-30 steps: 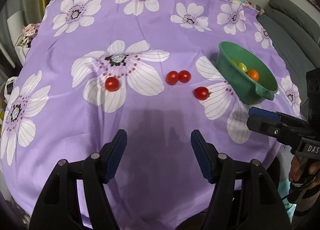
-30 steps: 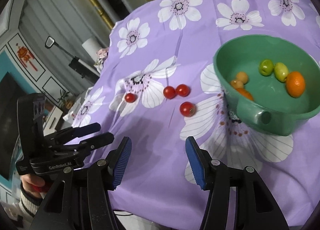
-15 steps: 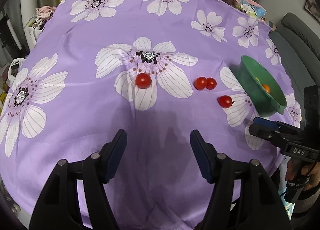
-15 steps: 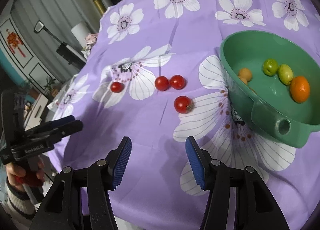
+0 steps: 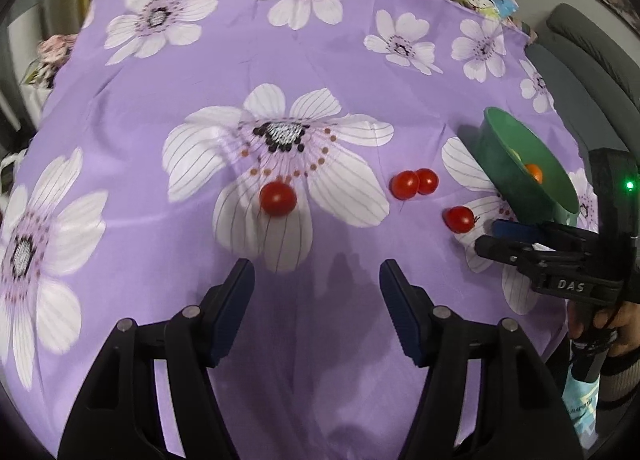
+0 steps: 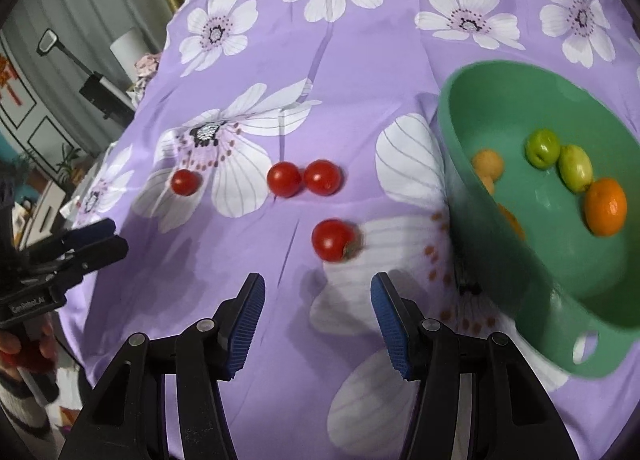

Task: Organize fruits
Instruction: 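Move the open left gripper back toward the red cherry tomatoes, then lower the left gripper over a cherry tomato and close it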

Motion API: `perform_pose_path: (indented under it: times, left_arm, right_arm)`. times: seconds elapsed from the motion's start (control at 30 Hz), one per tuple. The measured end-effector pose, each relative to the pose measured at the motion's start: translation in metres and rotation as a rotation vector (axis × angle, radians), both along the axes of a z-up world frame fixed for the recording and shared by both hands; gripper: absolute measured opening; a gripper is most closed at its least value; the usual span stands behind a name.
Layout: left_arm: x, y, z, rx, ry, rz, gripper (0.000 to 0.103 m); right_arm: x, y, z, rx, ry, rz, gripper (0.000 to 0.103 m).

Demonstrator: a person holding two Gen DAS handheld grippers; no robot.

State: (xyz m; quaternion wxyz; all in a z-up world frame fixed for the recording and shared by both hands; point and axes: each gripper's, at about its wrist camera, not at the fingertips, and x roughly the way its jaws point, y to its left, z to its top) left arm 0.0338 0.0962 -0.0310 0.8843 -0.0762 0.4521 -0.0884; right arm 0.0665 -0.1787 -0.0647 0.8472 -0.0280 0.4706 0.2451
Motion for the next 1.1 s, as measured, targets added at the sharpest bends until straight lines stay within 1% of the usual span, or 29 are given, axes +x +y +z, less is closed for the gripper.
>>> perform_pose_path:
  times: [0.07,0.17,0.23,0.37,0.47,0.5,0.53,0.6,0.67,0.73,0.93,1.1]
  left_arm:
    - [0.013,0.001,-0.002,0.012,0.013,-0.027,0.059]
    - [0.030,-0.001,-0.006,0.044,0.032,-0.055,0.053]
    - [0.041,-0.003,-0.010,0.068,0.048,-0.072,0.047]
    - [0.060,-0.003,-0.019,0.120,0.068,-0.081,0.046]
    - [0.069,-0.002,-0.026,0.140,0.085,-0.081,0.045]
    - [0.072,-0.001,-0.028,0.143,0.090,-0.080,0.042]
    - [0.074,-0.001,-0.030,0.145,0.096,-0.078,0.036]
    - [0.077,-0.001,-0.034,0.149,0.103,-0.083,0.030]
    - [0.079,-0.001,-0.037,0.149,0.107,-0.089,0.029]
    - [0.080,-0.003,-0.039,0.148,0.105,-0.099,0.029]
    - [0.084,-0.004,-0.040,0.132,0.101,-0.103,0.028]
    - [0.083,-0.006,-0.039,0.122,0.098,-0.108,0.028]
  right_arm:
    - [0.006,0.003,-0.003,-0.006,0.014,0.007,0.057]
    - [0.012,0.011,-0.006,-0.046,0.009,0.022,0.057]
    - [0.015,0.013,-0.006,-0.054,0.009,0.029,0.057]
    - [0.021,0.018,-0.008,-0.085,0.005,0.041,0.057]
    - [0.023,0.021,-0.010,-0.111,0.006,0.059,0.057]
    - [0.024,0.022,-0.011,-0.116,0.006,0.063,0.057]
    - [0.025,0.022,-0.011,-0.119,0.007,0.065,0.055]
    - [0.026,0.023,-0.012,-0.125,0.007,0.075,0.051]
    - [0.026,0.024,-0.014,-0.134,0.009,0.083,0.049]
    - [0.028,0.024,-0.014,-0.143,0.006,0.086,0.044]
    - [0.030,0.025,-0.014,-0.155,-0.005,0.091,0.031]
    - [0.028,0.023,-0.015,-0.141,-0.001,0.094,0.031]
